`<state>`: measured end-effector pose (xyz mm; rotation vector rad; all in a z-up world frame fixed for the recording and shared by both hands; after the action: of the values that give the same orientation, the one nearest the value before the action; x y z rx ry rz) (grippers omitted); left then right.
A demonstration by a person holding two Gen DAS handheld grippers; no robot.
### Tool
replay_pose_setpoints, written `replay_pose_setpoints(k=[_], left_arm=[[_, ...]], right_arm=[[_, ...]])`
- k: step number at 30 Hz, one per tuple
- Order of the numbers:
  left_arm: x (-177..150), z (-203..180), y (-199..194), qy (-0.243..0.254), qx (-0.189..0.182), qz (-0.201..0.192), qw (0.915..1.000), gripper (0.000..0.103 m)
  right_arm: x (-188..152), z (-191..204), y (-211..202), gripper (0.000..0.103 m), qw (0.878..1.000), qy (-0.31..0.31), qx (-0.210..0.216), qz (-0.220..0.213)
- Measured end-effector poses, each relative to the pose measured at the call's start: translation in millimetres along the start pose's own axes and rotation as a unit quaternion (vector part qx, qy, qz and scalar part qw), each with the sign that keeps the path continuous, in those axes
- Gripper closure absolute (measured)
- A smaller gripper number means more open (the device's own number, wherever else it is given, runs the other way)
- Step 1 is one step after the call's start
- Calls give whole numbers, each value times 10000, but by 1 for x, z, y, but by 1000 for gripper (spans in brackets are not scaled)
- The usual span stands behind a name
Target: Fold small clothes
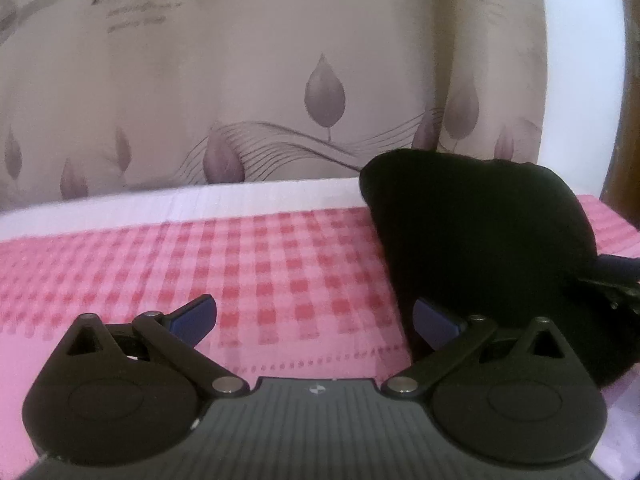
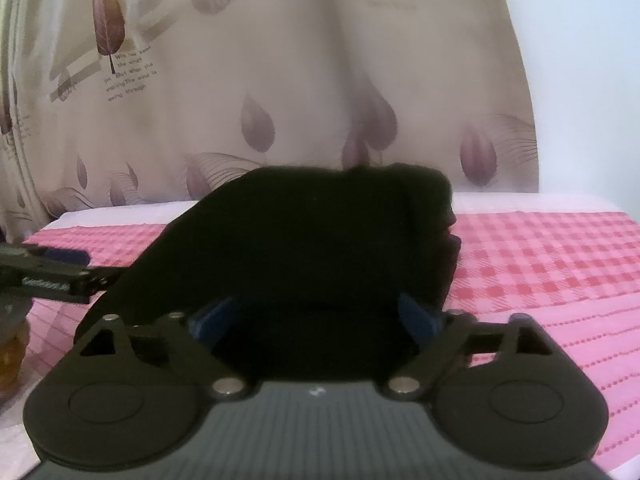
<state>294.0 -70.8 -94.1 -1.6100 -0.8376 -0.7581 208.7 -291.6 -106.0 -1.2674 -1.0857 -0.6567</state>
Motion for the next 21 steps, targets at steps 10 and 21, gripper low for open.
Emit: replay_pose_setpoints(k=[10,21], left_arm=[[20,-11,25,250,-201,106,9994,0],[33,-24,41,588,-287,-3,9979,0]], right_arm=[[0,0,0,9,10000,1,3,-1],[0,0,0,7,10000,-5,-5,0]])
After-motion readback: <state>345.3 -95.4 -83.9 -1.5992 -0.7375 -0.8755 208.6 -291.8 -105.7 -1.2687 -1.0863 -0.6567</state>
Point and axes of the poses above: each gripper's, at about its wrist camera, not at the fingertips, and y roughly the way its jaws point, z to its left, x to its top, the point moved 4 cm from there along y, roughly the way its jaws point, and after that the axes turned 15 degrees about -y, right-handed, at the moved point
